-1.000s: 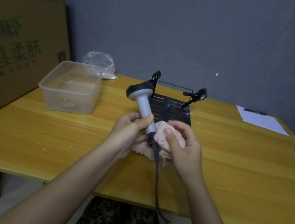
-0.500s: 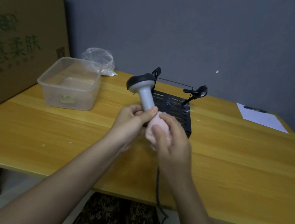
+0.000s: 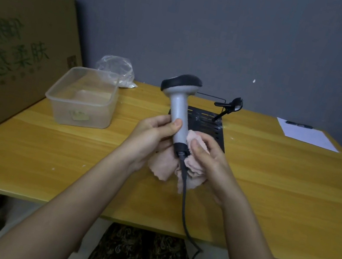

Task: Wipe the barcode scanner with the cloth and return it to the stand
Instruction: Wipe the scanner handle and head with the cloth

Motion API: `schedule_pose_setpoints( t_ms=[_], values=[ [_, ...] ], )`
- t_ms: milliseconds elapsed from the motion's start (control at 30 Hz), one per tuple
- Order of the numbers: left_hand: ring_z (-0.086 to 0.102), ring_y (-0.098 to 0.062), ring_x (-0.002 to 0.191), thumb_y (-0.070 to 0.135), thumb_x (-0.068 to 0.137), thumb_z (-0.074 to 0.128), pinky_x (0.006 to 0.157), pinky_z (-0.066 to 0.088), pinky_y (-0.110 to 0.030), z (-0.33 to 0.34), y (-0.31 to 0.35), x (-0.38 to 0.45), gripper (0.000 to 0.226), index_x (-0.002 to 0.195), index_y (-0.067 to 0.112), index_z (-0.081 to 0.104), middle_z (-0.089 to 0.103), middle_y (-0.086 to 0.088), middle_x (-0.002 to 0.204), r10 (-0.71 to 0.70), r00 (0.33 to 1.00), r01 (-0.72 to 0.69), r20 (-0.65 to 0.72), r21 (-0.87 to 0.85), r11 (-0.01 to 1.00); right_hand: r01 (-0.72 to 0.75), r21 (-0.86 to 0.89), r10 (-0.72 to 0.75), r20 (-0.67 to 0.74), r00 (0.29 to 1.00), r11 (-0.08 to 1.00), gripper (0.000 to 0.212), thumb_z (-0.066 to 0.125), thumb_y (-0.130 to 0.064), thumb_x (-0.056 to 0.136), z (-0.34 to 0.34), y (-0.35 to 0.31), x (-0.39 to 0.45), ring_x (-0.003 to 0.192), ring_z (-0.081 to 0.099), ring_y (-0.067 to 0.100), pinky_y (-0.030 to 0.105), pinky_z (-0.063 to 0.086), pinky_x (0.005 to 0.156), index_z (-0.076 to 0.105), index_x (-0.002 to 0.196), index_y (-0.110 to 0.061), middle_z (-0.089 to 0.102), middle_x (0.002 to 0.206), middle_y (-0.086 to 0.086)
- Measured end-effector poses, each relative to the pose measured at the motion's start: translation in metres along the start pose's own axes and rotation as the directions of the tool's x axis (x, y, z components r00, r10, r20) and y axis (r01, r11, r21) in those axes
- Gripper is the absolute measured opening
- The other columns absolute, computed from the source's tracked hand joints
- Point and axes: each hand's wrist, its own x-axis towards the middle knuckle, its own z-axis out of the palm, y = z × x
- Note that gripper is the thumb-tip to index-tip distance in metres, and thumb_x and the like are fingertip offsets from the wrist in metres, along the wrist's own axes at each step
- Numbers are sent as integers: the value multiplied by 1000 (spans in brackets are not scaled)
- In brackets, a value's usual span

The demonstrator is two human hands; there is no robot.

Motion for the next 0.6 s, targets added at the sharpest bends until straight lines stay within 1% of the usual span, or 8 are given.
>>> schedule_pose_setpoints(
  t_ms=[133,267,300,367,400,467,533,600],
  values=[
    [70,-14,84,13,92,52,80,58,-22,-4,5,1,30,118,0,59,69,-10,101,0,999,-3,39,78,997,-22,136,19,29,999,990,42,66,-28,77,-1,-1,3,71,68,13,22,53,59,62,110,-4,70,86,6],
    [68,-15,98,14,94,49,84,56,-22,-11,6,5,28,118,2,59,69,-9,109,0,999,-5,41,116,993,-49,333,29,64,998,942,31,62,-20,84,-8,4,4,65,66,16,25,54,54,61,108,-1,70,79,7],
    [68,-14,97,12,94,48,84,56,-21,-12,7,5,27,117,3,59,69,-7,108,2,999,-7,40,121,993,-48,350,28,64,998,935,31,60,-18,86,-8,5,4,64,65,15,25,53,55,59,110,1,70,75,4],
    [68,-4,85,11,95,45,72,54,-12,-10,7,4,26,115,3,60,69,-4,101,11,999,-18,51,144,989,-50,322,13,117,993,945,35,54,-18,91,-5,5,3,54,61,9,28,51,57,52,117,5,66,60,-4],
    [68,2,77,10,96,43,64,50,-7,-7,8,3,27,115,3,60,68,-3,96,20,998,-28,54,158,987,-50,300,7,144,990,953,35,54,-20,92,-2,4,3,55,62,8,32,52,61,51,117,4,66,62,-4],
    [66,6,66,9,97,40,54,46,-4,-4,7,2,30,119,-1,57,65,-2,91,31,998,-40,55,169,985,-40,279,7,119,993,959,29,63,-22,85,2,0,4,67,67,15,34,56,64,57,107,-4,70,77,2],
    [67,4,64,9,97,40,53,47,-6,-4,6,4,31,121,-3,56,65,-4,91,40,997,-51,60,184,982,-15,278,2,49,999,961,24,69,-19,79,3,-3,6,70,68,18,30,57,59,59,98,-9,70,83,6],
    [66,6,66,12,97,41,53,45,-4,-4,6,5,32,124,1,56,65,-2,94,40,998,-49,47,221,974,8,255,-8,-1,1000,967,27,69,-19,73,5,-4,6,69,67,19,30,57,59,59,96,-9,68,84,9]
  ],
)
